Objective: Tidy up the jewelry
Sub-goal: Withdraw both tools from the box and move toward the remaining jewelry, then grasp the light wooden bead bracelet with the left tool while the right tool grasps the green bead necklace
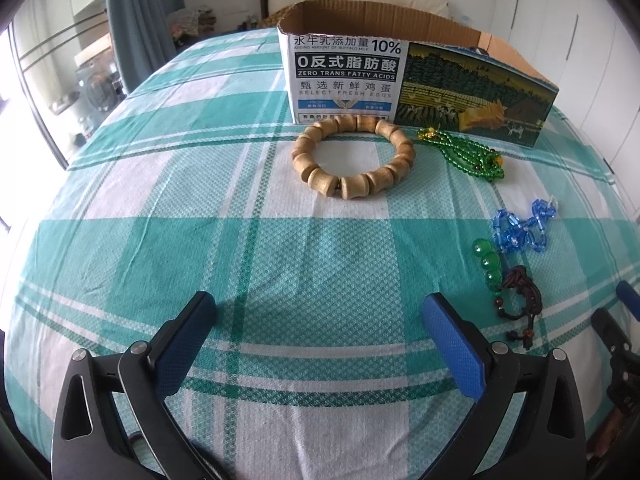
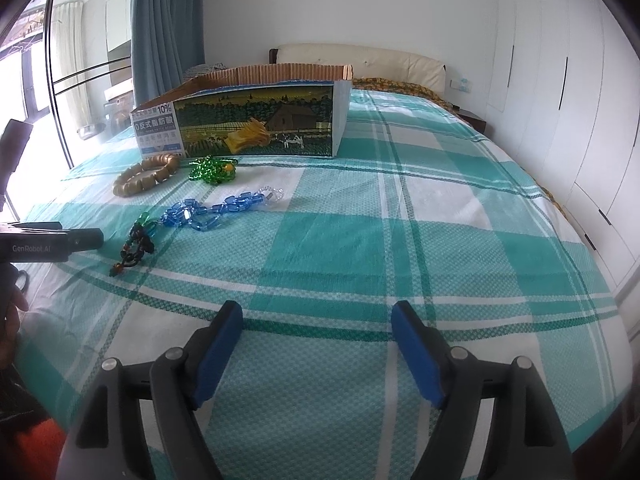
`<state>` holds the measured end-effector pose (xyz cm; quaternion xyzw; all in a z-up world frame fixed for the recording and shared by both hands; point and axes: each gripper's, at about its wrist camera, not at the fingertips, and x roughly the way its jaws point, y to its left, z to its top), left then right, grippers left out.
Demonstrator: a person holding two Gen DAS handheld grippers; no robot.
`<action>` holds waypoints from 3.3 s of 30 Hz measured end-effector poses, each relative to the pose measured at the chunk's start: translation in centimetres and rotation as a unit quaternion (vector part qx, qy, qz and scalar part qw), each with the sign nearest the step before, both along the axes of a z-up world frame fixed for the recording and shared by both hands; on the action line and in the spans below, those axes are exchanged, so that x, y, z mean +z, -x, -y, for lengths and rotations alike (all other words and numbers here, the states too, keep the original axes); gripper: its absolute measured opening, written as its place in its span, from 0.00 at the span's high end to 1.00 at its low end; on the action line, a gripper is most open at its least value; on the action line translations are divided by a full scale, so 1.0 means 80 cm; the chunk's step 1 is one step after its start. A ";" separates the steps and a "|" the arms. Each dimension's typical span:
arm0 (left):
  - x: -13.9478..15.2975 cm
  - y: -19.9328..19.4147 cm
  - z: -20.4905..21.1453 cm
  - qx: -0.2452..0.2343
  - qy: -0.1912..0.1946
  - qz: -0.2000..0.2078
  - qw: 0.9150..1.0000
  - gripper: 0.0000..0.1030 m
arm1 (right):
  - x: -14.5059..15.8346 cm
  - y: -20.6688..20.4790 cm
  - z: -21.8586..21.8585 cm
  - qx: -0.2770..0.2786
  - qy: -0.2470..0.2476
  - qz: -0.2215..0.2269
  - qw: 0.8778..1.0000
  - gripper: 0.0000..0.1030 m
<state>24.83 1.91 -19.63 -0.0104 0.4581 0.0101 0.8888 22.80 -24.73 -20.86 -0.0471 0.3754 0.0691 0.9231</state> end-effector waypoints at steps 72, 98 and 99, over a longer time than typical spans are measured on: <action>0.028 -0.113 -0.050 0.018 0.059 -0.015 0.998 0.01 | 0.044 -0.151 -0.098 0.127 -0.072 -0.073 0.987 0.23; 0.001 -0.143 -0.045 0.019 -0.001 -0.040 0.999 0.01 | 0.007 -0.199 -0.158 0.152 0.014 -0.132 0.979 0.23; 0.001 -0.143 -0.045 0.019 -0.001 -0.040 0.999 0.01 | 0.005 -0.200 -0.162 0.153 0.018 -0.131 0.979 0.23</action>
